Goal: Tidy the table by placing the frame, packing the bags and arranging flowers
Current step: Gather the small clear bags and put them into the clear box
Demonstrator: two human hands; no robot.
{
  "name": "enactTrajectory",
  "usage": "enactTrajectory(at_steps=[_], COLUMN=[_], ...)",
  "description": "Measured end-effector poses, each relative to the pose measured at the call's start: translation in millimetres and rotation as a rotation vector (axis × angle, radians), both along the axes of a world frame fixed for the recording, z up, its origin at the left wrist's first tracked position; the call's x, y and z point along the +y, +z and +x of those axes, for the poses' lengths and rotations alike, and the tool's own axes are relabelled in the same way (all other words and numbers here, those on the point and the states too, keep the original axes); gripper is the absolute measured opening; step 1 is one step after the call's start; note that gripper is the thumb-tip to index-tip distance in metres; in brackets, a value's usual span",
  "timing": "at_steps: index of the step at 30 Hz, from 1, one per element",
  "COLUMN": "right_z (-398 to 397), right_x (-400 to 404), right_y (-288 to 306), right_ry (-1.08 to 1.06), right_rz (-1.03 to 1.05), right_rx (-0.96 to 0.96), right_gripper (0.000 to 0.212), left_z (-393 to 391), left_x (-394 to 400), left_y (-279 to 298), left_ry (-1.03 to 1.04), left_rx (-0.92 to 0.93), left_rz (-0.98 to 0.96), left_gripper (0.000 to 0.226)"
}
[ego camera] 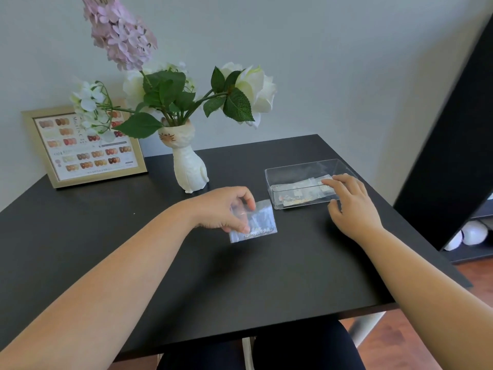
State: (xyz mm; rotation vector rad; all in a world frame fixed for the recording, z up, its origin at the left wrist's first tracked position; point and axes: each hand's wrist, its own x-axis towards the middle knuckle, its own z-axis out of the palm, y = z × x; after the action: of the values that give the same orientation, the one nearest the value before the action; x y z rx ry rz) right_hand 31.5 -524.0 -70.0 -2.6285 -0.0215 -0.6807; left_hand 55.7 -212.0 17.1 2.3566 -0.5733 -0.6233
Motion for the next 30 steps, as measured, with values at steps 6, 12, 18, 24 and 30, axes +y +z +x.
enactTrajectory(at_steps=[6, 12, 18, 24, 30], right_z=[0.0, -2.6, -3.4, -3.0, -4.4], right_x=[0.8, 1.1, -1.3, -1.6, -2.5], right_y=[-1.2, 1.0, 2.8, 2.7, 3.9], right_ry=[0.004, -0.010, -0.008, 0.018, 0.011], right_rz=[0.013, 0.049, 0.226, 0.160, 0.187], right_rx=[-0.001, -0.003, 0.013, -0.022, -0.017], right_gripper=[0.049, 0.053, 0.064, 0.049, 0.048], left_z=[30.6, 66.2, 73.1, 80.0, 81.5], left_x=[-46.3, -109.8, -133.7, -141.1, -153.3], left_y=[34.1, 22.7, -10.8, -18.7, -19.5], left_ry=[0.011, 0.082, 0.101, 0.157, 0.143], left_rx=[-0.119, -0.216, -0.219, -0.260, -0.266], left_rz=[-0.276, -0.328, -0.218, -0.184, -0.139], left_gripper=[0.028, 0.031, 0.038, 0.043, 0.045])
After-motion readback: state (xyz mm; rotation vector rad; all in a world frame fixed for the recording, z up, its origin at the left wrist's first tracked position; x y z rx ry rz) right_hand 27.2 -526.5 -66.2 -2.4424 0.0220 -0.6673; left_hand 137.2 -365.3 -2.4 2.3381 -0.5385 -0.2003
